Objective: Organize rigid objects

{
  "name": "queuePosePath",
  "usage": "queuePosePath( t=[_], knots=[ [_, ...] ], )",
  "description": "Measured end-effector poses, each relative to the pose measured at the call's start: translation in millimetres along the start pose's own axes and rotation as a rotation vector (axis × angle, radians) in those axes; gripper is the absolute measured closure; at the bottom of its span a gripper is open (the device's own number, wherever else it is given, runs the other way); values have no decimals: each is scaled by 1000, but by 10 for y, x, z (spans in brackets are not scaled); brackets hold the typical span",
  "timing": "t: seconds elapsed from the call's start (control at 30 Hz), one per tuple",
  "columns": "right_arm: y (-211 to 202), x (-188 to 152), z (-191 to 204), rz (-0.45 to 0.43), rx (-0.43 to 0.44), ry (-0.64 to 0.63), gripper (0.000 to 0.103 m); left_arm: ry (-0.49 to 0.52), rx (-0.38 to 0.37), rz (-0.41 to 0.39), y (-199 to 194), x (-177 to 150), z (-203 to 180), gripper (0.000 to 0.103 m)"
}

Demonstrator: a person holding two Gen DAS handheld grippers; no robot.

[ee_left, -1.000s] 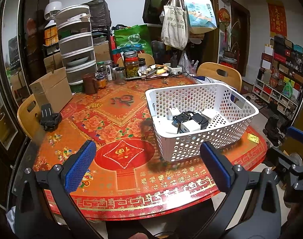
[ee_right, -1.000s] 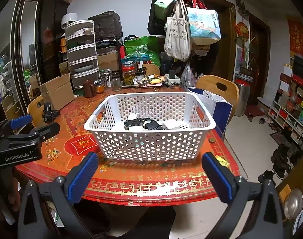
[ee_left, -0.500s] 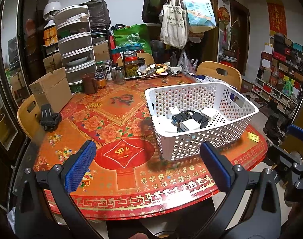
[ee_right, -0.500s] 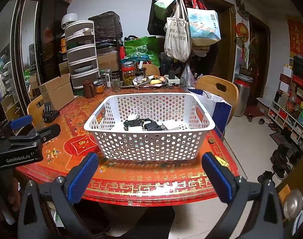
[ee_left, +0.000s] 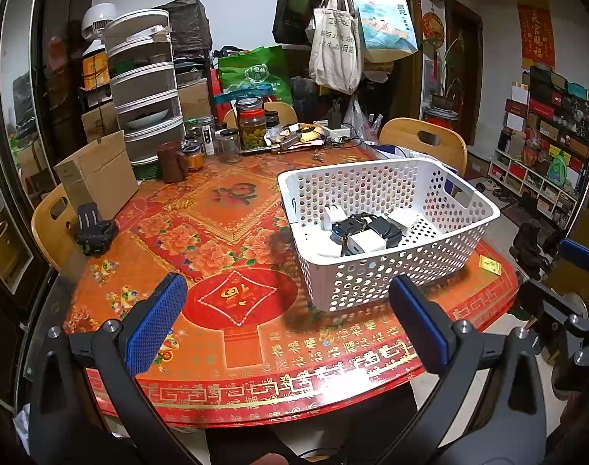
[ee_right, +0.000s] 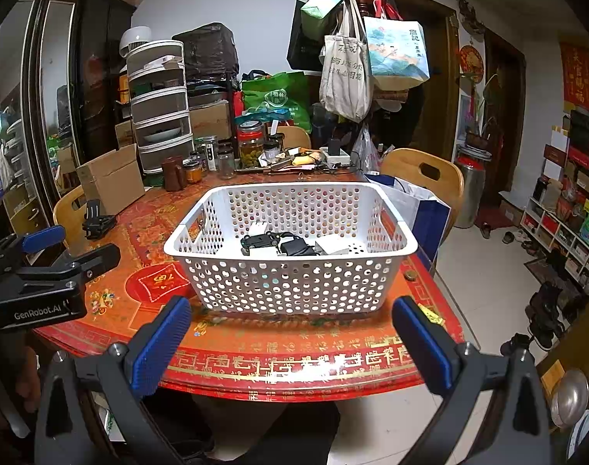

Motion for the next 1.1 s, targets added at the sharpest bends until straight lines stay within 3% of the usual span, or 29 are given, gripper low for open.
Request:
queuePosePath(
  t=[1.1],
  knots=[
    [-1,11,10,3,-1,-7,0,13,-18,14,21,-55,-90,0]
  ],
)
Point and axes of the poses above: each gripper's, at about its wrist camera, not at the fingertips, and y roughly the way its jaws point, z to its left, x to its top, the point moved 8 cm from there along y, roughly the way its jaws point, and after that the axes turned 5 degrees about y, right-handed, at the moved point
